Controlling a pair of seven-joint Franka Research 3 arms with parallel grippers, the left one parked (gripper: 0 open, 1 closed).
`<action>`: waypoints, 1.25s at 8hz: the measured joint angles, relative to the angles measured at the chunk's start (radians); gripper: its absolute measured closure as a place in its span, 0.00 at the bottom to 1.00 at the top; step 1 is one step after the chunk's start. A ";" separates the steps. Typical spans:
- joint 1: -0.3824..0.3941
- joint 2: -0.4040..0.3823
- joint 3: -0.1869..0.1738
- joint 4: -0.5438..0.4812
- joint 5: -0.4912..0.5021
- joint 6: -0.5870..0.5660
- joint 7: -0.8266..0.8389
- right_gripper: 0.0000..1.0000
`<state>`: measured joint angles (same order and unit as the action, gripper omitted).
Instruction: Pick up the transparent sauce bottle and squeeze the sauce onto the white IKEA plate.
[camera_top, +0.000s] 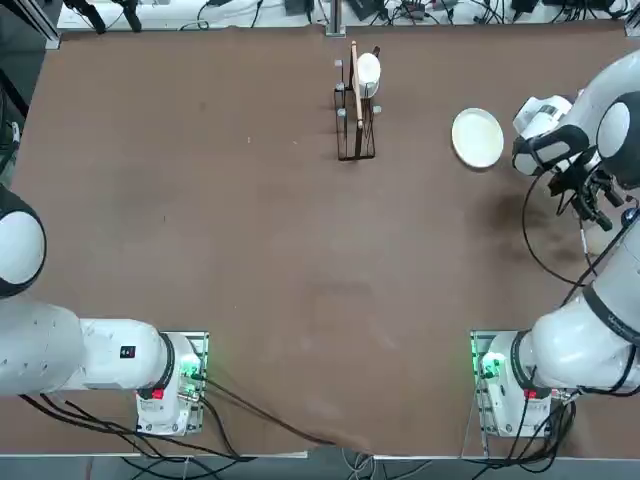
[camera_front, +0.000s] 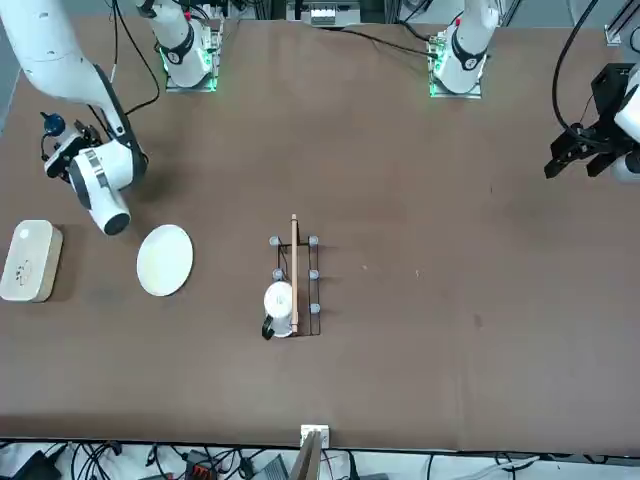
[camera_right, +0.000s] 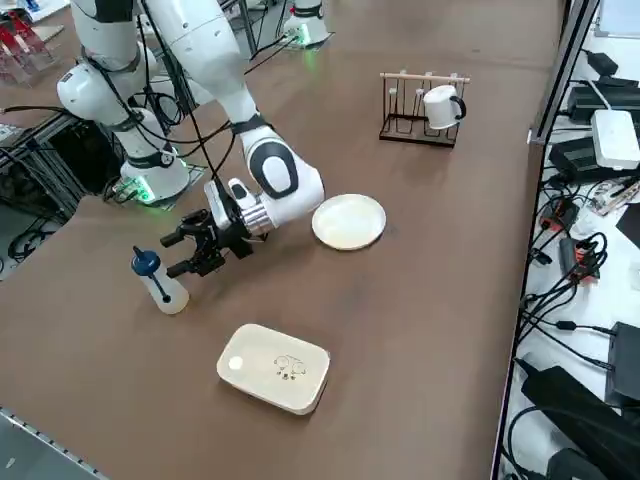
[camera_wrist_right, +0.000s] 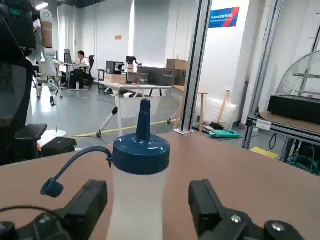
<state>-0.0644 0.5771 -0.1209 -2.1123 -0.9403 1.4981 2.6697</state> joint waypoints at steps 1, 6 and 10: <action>-0.004 0.013 0.000 0.000 -0.014 0.000 0.025 0.00; -0.031 0.074 0.000 -0.001 -0.046 0.013 0.059 0.00; -0.069 0.116 -0.001 -0.009 -0.098 0.018 0.076 0.00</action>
<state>-0.1332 0.6930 -0.1216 -2.1212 -1.0378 1.5162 2.7456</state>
